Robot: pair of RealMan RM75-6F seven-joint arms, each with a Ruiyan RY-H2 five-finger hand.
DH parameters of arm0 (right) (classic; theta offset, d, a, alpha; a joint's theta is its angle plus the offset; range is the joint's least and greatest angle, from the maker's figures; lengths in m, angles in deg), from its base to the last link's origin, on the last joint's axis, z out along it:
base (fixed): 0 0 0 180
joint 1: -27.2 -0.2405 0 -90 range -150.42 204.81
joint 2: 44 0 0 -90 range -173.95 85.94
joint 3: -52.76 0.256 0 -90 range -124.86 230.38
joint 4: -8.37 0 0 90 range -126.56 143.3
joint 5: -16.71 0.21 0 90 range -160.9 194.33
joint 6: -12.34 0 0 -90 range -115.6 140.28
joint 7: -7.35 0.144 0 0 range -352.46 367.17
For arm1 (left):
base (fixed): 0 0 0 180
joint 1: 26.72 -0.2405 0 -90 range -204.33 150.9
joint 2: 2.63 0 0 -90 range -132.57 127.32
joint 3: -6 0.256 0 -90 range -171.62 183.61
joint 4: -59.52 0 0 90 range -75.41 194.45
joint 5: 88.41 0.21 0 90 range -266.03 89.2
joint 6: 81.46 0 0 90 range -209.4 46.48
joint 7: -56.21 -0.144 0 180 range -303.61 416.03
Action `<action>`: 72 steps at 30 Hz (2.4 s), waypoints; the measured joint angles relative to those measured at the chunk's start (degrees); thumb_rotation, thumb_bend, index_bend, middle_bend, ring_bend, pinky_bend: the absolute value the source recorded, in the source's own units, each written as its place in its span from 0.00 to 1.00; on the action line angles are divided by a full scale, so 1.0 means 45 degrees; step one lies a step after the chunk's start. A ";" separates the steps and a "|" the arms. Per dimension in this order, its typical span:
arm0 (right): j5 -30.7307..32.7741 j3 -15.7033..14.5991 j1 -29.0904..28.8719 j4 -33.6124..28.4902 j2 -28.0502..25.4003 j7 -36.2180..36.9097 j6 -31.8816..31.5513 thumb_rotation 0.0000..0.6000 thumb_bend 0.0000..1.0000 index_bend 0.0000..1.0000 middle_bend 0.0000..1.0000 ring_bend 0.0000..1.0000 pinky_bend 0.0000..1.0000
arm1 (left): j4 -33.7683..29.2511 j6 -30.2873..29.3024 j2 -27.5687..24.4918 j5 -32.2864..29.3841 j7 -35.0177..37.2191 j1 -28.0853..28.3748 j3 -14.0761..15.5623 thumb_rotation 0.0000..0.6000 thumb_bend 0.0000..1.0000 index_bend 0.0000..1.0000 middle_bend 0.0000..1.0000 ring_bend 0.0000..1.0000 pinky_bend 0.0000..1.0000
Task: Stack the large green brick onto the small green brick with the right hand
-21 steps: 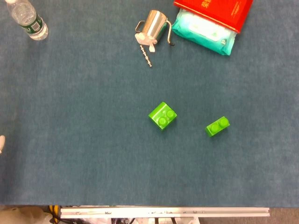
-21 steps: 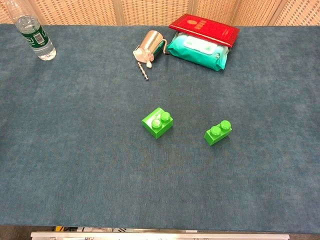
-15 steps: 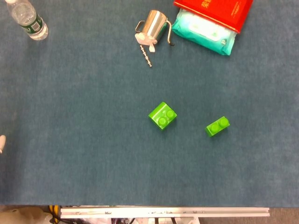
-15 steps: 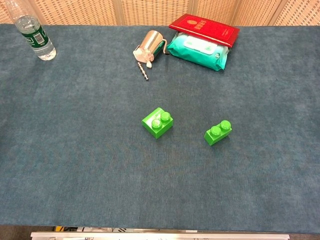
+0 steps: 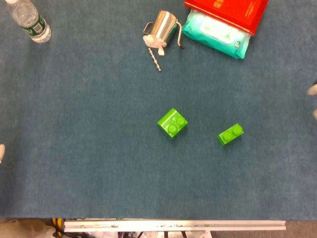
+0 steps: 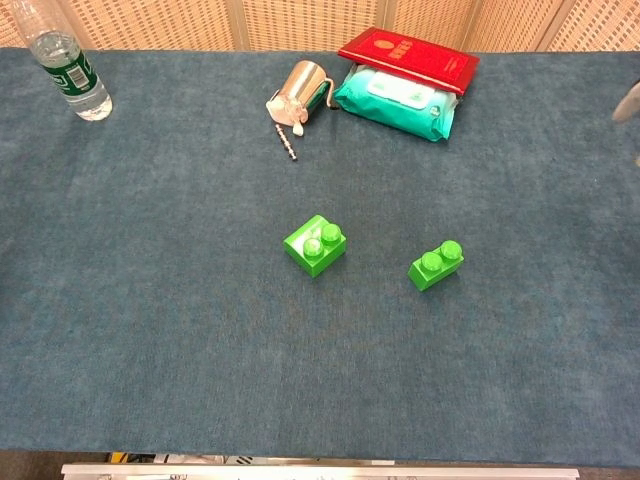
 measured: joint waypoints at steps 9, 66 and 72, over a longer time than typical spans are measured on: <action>-0.0410 0.0195 -0.2093 -0.1317 0.0599 -0.1035 0.2917 1.00 0.13 0.41 0.38 0.26 0.36 | 0.0144 -0.0229 0.0023 0.0019 0.0194 -0.0154 0.0025 1.00 0.28 0.17 0.18 0.18 0.13; 0.9703 0.0471 -0.9536 0.1887 0.8423 -1.0341 0.7580 1.00 0.21 0.44 0.37 0.21 0.27 | 0.0984 -0.0618 0.0044 -0.0281 0.1246 -0.0689 -0.0061 1.00 0.28 0.17 0.18 0.18 0.13; 0.9685 0.0404 -0.9598 0.1655 0.8305 -1.0202 0.7077 1.00 0.26 0.53 0.43 0.28 0.30 | 0.1068 -0.0672 0.0053 -0.0309 0.1346 -0.0748 -0.0076 1.00 0.28 0.17 0.18 0.18 0.12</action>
